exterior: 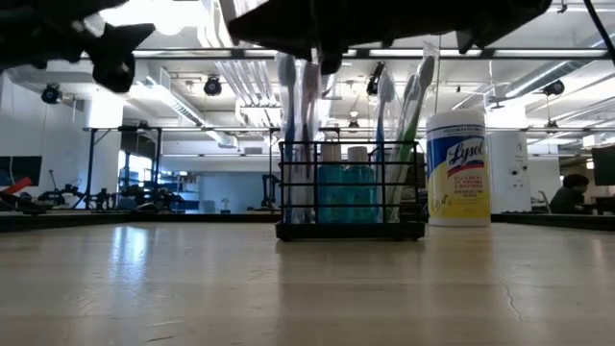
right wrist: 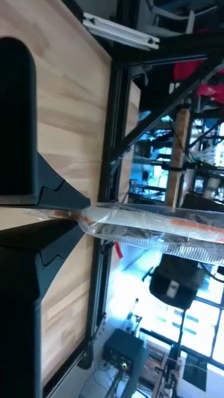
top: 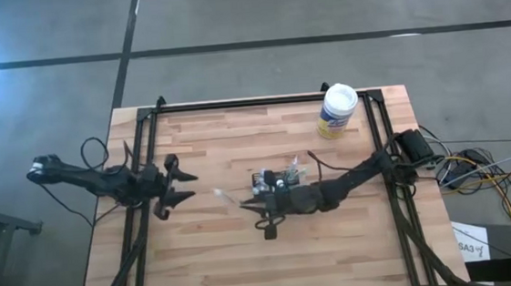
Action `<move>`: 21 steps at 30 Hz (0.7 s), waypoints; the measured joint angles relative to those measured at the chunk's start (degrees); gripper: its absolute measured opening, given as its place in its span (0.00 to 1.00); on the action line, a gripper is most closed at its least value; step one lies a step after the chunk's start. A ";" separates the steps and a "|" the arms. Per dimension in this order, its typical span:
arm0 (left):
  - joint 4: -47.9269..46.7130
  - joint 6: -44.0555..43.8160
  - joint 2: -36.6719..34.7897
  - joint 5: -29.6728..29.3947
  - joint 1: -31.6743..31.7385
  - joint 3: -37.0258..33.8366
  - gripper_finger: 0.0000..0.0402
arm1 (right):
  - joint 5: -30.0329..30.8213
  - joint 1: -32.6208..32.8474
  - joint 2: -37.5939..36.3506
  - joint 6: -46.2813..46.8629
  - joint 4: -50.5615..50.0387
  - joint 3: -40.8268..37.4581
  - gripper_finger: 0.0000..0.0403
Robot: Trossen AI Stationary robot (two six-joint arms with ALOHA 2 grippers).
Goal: Pick & Place toothbrushing station
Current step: Put the orange toothbrush into the mesh organizer
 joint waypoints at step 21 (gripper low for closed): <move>0.88 3.13 26.24 3.52 -0.07 20.65 0.61 | 0.00 -1.14 0.00 -4.28 -7.07 5.92 0.04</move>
